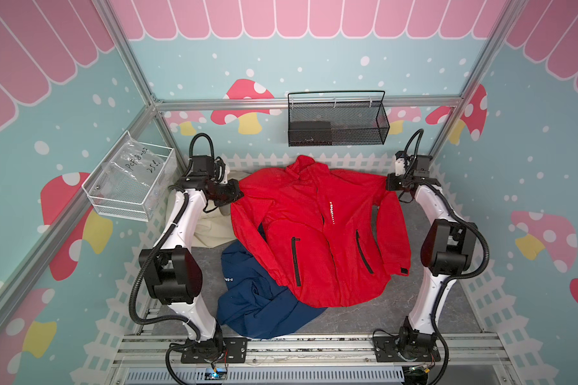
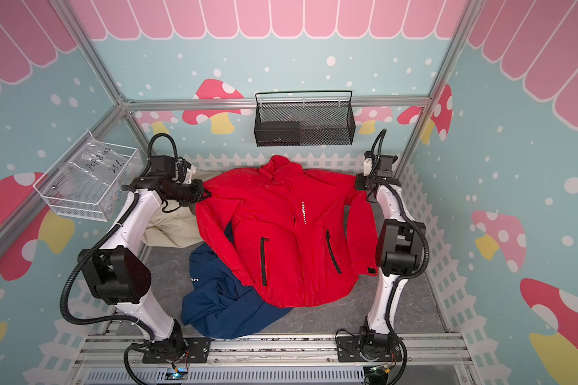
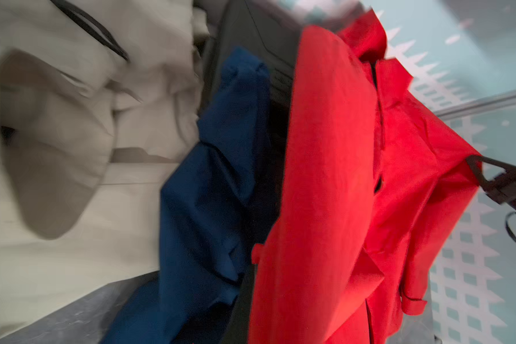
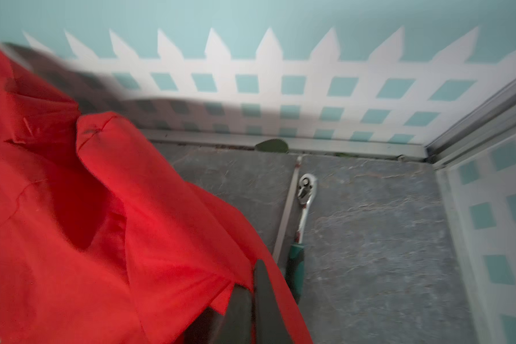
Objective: Unzip the jacket
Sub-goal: Flatten out the jacket.
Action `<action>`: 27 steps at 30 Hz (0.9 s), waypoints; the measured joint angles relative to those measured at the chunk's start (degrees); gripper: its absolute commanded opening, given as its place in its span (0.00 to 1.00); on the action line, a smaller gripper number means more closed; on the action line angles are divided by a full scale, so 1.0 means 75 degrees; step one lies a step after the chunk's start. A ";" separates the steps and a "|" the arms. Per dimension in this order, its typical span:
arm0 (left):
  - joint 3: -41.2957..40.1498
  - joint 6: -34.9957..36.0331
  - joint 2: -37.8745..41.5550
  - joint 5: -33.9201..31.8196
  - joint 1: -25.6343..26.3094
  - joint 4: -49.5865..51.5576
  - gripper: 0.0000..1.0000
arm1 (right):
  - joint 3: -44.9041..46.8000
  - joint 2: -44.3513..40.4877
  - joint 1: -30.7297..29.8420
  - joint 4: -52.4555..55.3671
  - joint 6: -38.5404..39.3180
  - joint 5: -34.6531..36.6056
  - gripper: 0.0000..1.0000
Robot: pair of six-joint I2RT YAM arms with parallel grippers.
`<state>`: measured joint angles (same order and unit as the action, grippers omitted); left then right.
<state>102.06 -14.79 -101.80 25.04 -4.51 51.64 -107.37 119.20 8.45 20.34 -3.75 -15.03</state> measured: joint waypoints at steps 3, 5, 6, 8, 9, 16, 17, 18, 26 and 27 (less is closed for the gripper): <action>0.0583 0.0000 0.0000 -0.0256 -0.0140 0.0213 0.00 | -0.0268 0.0000 0.0061 -0.0023 -0.0055 -0.0055 0.00; 0.0886 0.0003 -0.0032 -0.0323 -0.0175 0.0297 0.04 | -0.0294 0.0003 0.0035 -0.0017 -0.0090 -0.0181 0.25; 0.0994 0.0003 -0.0073 -0.0338 -0.0178 0.0347 0.16 | -0.0294 0.0003 0.0015 -0.0003 -0.0119 -0.0242 0.43; 0.1195 0.0038 -0.0221 -0.0376 -0.0178 0.0382 0.54 | -0.0294 0.0006 -0.0006 0.0012 -0.0152 -0.0405 0.74; 0.1259 0.0050 -0.0303 -0.0393 -0.0187 0.0385 0.63 | -0.0294 0.0006 -0.0003 0.0017 -0.0154 -0.0481 0.77; 0.1364 0.0122 -0.0329 -0.0635 -0.0245 0.0417 0.78 | 0.1556 -0.1411 0.0020 -0.0134 -0.0533 -0.0895 0.80; 0.1343 0.0117 -0.0195 -0.0638 -0.0230 0.0423 0.78 | 0.2008 -0.1845 0.0017 -0.0181 -0.0638 -0.0991 0.78; 0.1300 0.0117 -0.0012 -0.0656 -0.0187 0.0431 0.78 | 0.2398 -0.2253 0.0017 -0.0239 -0.0723 -0.1096 0.77; -0.0058 -0.0099 0.2084 -0.0539 0.1498 0.0554 0.75 | 0.4756 -0.4476 -0.0428 -0.0498 -0.1145 -0.1731 0.73; -0.0347 -0.0216 0.2171 -0.0510 0.1667 0.0577 0.74 | 0.4940 -0.4552 -0.0519 -0.0475 -0.1169 -0.1743 0.73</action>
<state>99.46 -16.40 -85.52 21.21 7.99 55.96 -70.32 85.06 4.56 16.78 -12.51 -28.10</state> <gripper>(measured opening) 0.755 0.734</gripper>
